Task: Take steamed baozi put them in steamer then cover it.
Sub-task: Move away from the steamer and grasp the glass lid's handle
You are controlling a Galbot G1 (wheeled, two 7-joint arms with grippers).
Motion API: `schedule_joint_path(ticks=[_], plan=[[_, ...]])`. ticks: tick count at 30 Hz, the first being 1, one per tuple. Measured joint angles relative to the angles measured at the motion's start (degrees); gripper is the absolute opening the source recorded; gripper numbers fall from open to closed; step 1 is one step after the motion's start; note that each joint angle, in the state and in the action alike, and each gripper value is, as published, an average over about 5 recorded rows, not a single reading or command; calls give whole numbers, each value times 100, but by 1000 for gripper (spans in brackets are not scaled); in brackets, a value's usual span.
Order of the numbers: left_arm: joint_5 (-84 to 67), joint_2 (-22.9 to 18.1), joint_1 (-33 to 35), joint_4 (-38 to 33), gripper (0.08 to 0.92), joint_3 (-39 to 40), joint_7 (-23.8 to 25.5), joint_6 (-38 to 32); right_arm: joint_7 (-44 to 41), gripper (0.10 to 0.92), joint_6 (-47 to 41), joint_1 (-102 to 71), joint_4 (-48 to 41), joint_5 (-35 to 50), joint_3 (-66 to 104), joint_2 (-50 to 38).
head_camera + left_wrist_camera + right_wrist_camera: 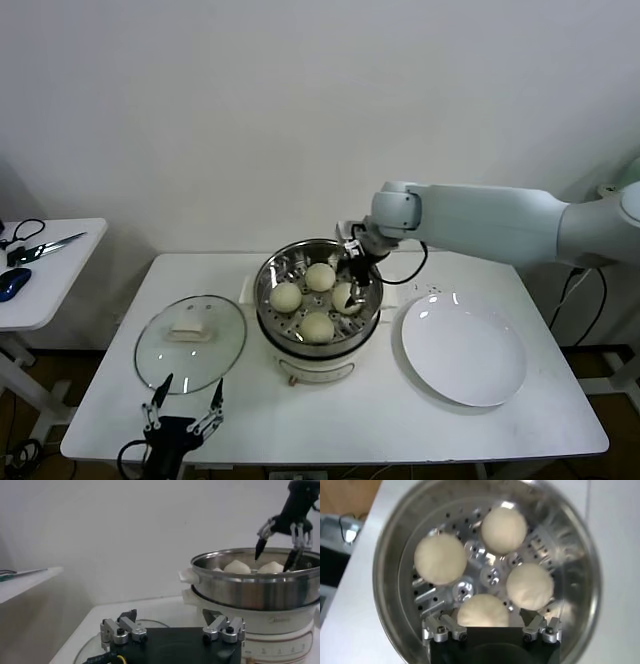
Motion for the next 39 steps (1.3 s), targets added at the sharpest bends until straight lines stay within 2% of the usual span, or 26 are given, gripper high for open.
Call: schedule_joint_path(ticks=[5,12,18,23,30,39], plan=[[11,76,-94,2,823,-54,-41,112,311,823,-45,21,166,431,463,-449],[51,273,-340,80,823,-126,-8,232,1656,823,-21,-748,677,673,1848,-1461],[329,520,-661,288,823,-255,125,131,2796,823,128,-2353,1303,532,3735,-2426],[976,665,-974,570,823,-319,61,-99,3384,823,330,-4237,1893,301,5646,-2921],[2553,870,-1336,994,823,-305,-327,-423,3710,823,848,-6912,2478,-146,8332,-2836],[4784,1116,-1693,1688,823,-313,-1141,-702,3673,823,1946,-10251,2852,-529,11319,-1931]])
